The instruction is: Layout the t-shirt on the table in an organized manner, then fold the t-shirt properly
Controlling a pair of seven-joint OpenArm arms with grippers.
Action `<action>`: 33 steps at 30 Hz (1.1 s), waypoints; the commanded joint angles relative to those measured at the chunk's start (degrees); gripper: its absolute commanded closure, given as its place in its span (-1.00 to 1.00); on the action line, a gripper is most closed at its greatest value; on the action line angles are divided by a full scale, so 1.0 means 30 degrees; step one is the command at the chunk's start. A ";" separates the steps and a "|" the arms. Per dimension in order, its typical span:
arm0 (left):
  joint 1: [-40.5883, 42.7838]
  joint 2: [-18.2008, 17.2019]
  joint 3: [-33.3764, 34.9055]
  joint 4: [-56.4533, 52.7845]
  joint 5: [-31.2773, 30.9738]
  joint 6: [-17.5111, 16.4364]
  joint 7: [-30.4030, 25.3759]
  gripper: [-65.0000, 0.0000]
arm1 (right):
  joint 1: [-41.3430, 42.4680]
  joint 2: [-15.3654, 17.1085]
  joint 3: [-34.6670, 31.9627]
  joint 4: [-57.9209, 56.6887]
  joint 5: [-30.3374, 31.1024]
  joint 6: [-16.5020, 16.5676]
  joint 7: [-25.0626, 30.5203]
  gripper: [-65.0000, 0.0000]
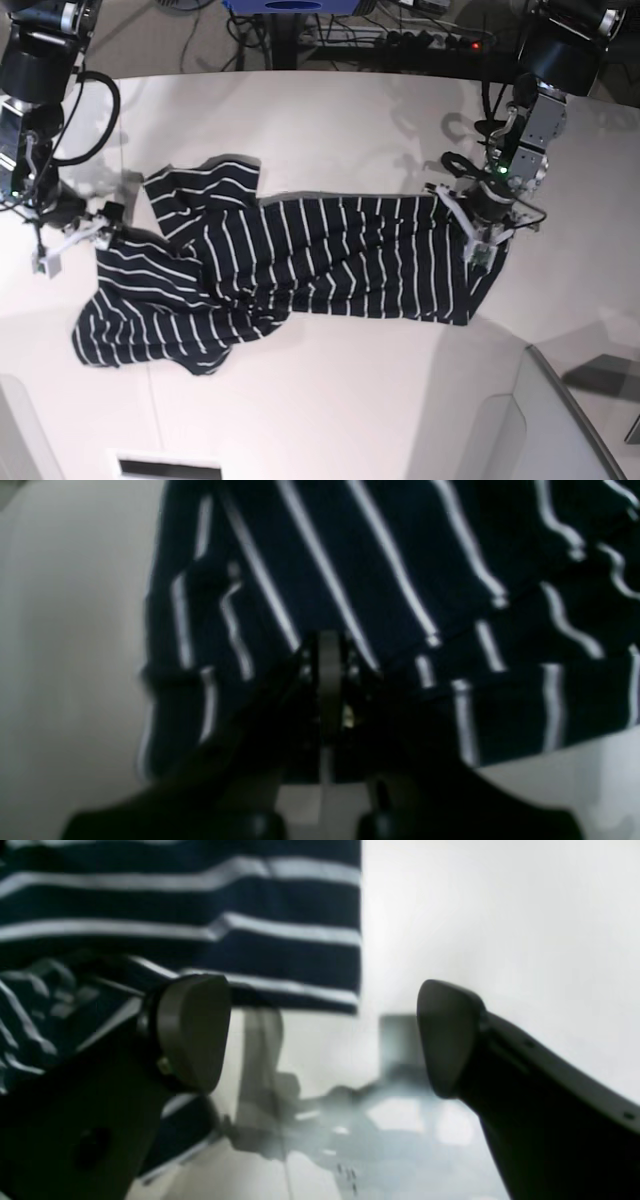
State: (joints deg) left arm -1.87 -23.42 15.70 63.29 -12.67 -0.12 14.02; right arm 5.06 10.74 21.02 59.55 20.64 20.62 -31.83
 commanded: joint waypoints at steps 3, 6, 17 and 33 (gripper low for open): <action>0.0491 -0.0355 -0.1850 0.0780 0.0017 0.0260 -0.0293 1.00 | 0.0555 0.0302 -0.0045 -0.0993 0.0078 0.0174 0.1073 -0.69; 0.1282 -0.0443 -0.2876 0.1688 0.0046 0.0260 -0.0293 1.00 | 0.0790 0.0185 -0.0075 -0.1491 0.0078 0.0291 0.1190 -0.49; 0.2103 -0.0413 -0.3638 0.2567 0.0046 0.0260 -0.0293 1.00 | 0.0936 -0.0284 -0.0104 -0.1315 0.0137 0.0291 -0.0216 0.88; 0.2103 -0.0501 -0.3638 0.2567 0.0046 0.0260 -0.0293 1.00 | -0.4046 -0.0284 0.0101 1.1344 0.0196 0.0291 -0.3821 1.00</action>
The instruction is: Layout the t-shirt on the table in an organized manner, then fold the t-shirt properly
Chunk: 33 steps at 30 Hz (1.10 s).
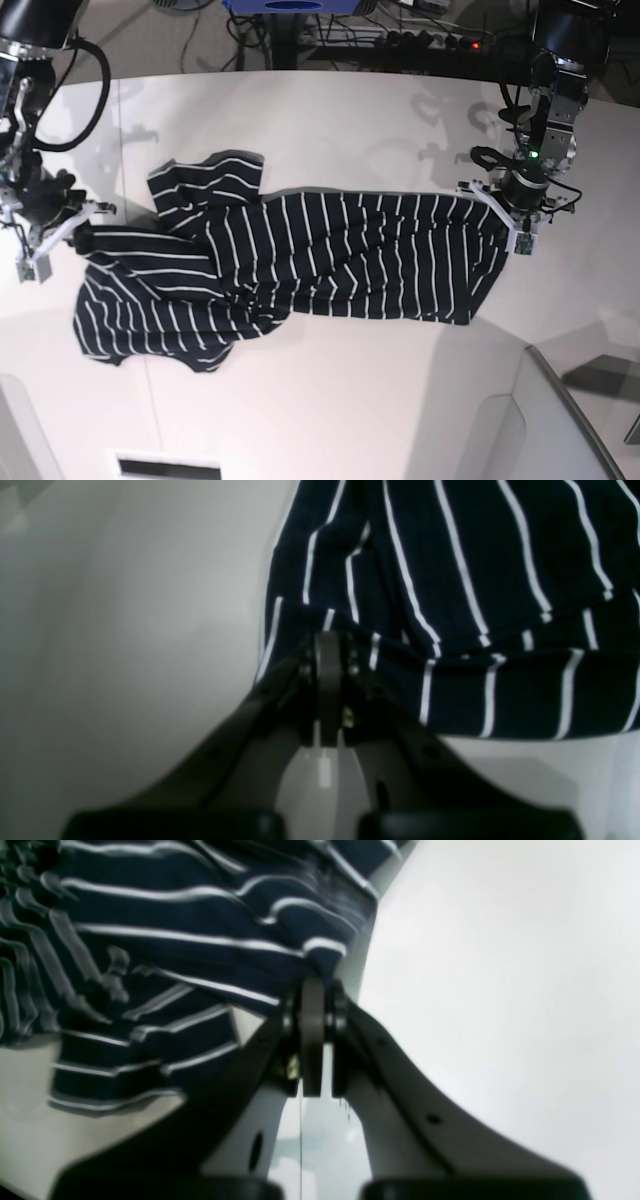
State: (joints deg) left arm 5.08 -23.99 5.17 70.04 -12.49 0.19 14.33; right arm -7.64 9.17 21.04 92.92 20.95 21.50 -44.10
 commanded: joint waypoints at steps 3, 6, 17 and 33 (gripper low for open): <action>-0.0214 -0.0312 -0.0126 0.0316 -0.0012 0.0158 -0.0395 1.00 | 0.0129 0.0240 0.0094 0.2681 0.0094 -0.0001 -0.0818 1.00; -0.0273 -0.0312 -0.0126 0.0316 -0.0012 0.0158 -0.0395 1.00 | 0.1184 0.0240 0.0035 0.4263 0.0094 -0.0001 -0.1492 1.00; -0.0273 -0.0253 -0.0155 0.0287 -0.0041 0.0158 -0.0395 1.00 | 1.0121 0.0328 -0.0141 0.1274 0.0006 -0.0001 -0.3777 1.00; 0.3039 0.2150 -0.0185 0.3393 -0.0217 0.0158 -0.0395 0.93 | 0.7806 0.0358 -0.0082 0.0542 0.0006 -0.0001 -0.3367 1.00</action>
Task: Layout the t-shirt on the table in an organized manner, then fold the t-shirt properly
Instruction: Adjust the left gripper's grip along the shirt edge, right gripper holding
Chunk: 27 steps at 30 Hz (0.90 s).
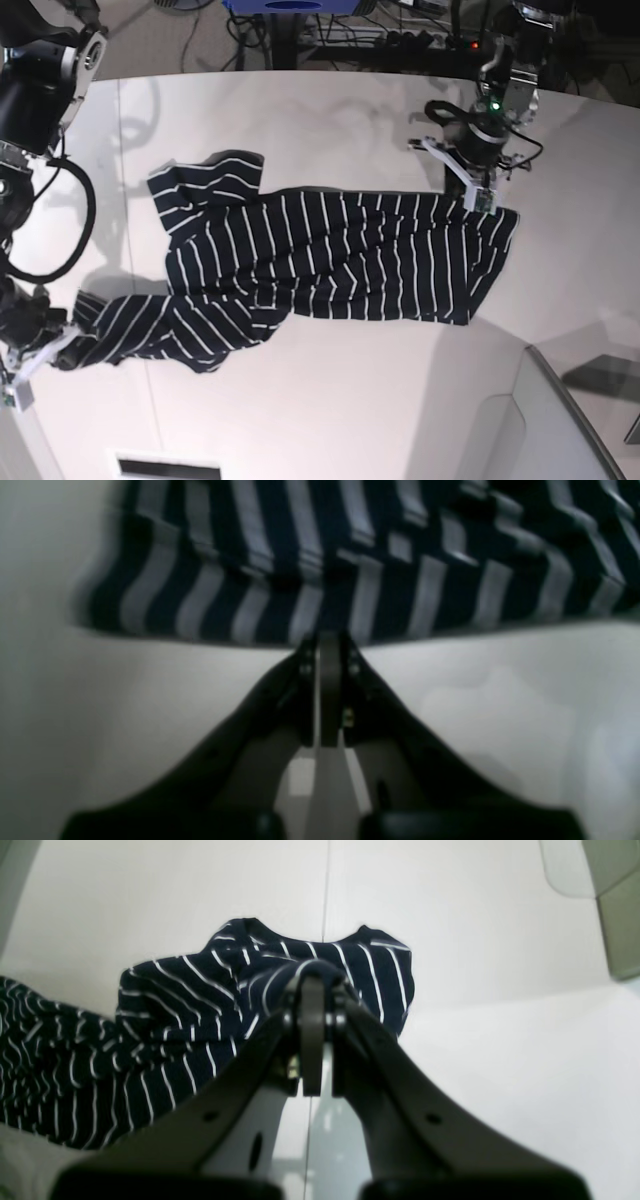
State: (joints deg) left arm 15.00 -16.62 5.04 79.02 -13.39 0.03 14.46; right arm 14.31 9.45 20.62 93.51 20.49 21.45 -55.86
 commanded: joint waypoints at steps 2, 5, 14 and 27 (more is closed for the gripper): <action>-0.0298 -0.0305 -0.0170 0.0369 0.0052 0.0209 -0.0439 0.64 | 0.0169 0.0263 0.0027 0.0345 0.0159 0.0014 0.1080 1.00; -0.0386 -0.0276 -0.0991 0.0428 -0.1296 0.0209 -0.0439 0.27 | -0.0065 0.0263 0.0027 0.0345 0.0159 0.0014 0.1373 1.00; -0.2262 -0.0423 -0.2925 0.0106 -0.7538 0.0209 -0.0351 0.16 | -0.0593 0.0263 0.0027 0.0169 0.0159 0.0014 0.1490 1.00; -0.6276 0.0105 -0.2954 -0.5316 -0.7684 0.0209 0.3049 0.15 | -0.0739 0.0263 0.0027 0.0198 0.0159 0.0014 0.1490 1.00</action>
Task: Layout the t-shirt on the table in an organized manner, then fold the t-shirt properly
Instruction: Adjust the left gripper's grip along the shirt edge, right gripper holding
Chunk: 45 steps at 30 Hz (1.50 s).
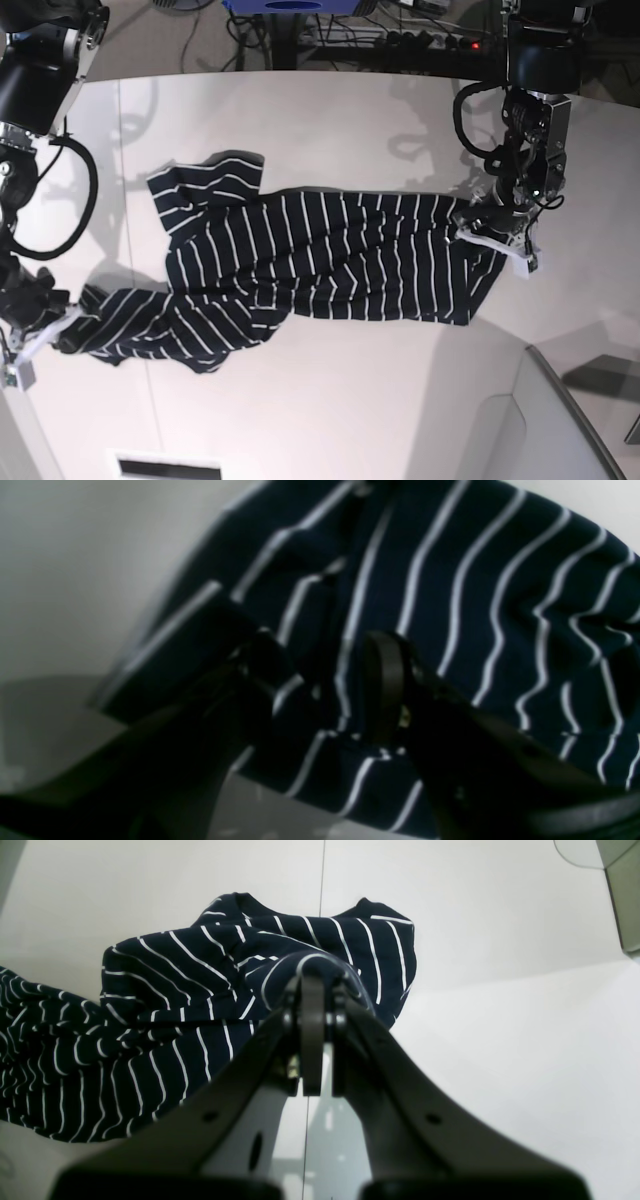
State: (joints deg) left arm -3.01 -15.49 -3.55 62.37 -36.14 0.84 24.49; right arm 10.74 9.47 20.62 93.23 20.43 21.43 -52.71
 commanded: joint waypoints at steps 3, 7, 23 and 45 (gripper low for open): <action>-0.0273 -0.0274 -0.0062 0.0236 -0.0100 -0.0061 -0.0266 0.09 | 0.0448 0.0256 0.0027 0.0293 0.0181 0.0021 0.0441 1.00; -0.0273 -0.0245 0.0173 0.0236 -0.0158 -0.0061 -0.0266 -0.24 | 0.0448 0.0256 0.0027 0.0293 0.0181 0.0021 0.0441 1.00; -0.0214 0.0224 0.2136 0.0939 -0.0158 -0.0061 -0.0266 -0.28 | 0.0155 0.0256 0.0027 0.0264 0.0181 0.0021 0.0470 1.00; 0.0313 0.0576 0.2078 0.1818 -0.0158 -0.0031 -0.0295 1.00 | 0.0155 0.0256 0.0027 0.0234 0.0181 0.0051 0.0470 1.00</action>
State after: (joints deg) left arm -1.21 -13.30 3.01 67.07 -36.32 1.08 24.49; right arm 9.91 9.47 20.62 93.23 20.40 21.45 -52.69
